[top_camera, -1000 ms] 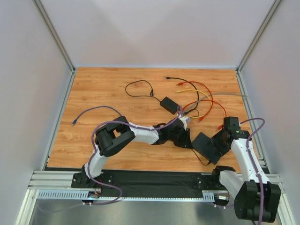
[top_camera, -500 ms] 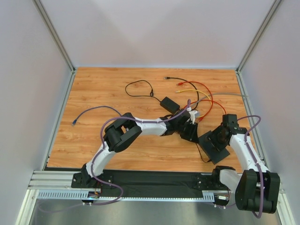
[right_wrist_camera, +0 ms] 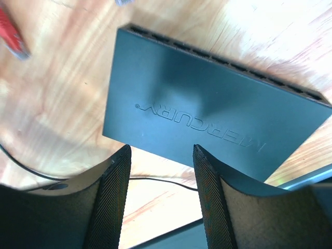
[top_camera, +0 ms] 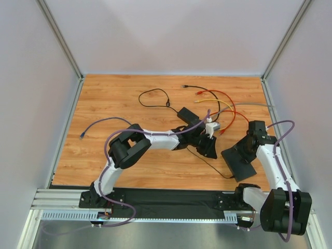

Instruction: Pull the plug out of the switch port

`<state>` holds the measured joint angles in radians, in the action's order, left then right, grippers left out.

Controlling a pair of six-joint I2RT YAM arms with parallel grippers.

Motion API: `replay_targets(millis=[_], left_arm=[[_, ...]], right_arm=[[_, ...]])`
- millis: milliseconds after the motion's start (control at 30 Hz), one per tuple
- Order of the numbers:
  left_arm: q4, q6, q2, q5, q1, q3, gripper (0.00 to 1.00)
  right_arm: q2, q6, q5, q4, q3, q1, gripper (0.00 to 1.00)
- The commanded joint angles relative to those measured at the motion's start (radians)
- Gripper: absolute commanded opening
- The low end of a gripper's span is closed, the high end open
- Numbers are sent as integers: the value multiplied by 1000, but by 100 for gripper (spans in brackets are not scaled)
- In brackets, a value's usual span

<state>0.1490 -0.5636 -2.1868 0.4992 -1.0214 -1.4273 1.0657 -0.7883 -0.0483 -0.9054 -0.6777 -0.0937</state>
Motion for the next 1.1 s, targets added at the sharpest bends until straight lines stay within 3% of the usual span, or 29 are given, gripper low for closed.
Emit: replay_targets(millis=[0, 233, 567, 800, 1067], left_arm=[[122, 128, 122, 69, -49, 40, 37], [133, 254, 113, -13, -156, 48, 39], [-66, 455, 22, -140, -235, -101, 42], [-52, 459, -25, -252, -264, -125, 42], [4, 423, -47, -249, -287, -107, 42]], right_arm=[[-47, -9, -67, -36, -40, -30, 54], [-6, 52, 30, -26, -28, -109, 54], [2, 69, 88, -26, -26, -129, 54], [28, 99, 207, -20, -2, -237, 54], [22, 167, 245, -38, -8, -336, 54]])
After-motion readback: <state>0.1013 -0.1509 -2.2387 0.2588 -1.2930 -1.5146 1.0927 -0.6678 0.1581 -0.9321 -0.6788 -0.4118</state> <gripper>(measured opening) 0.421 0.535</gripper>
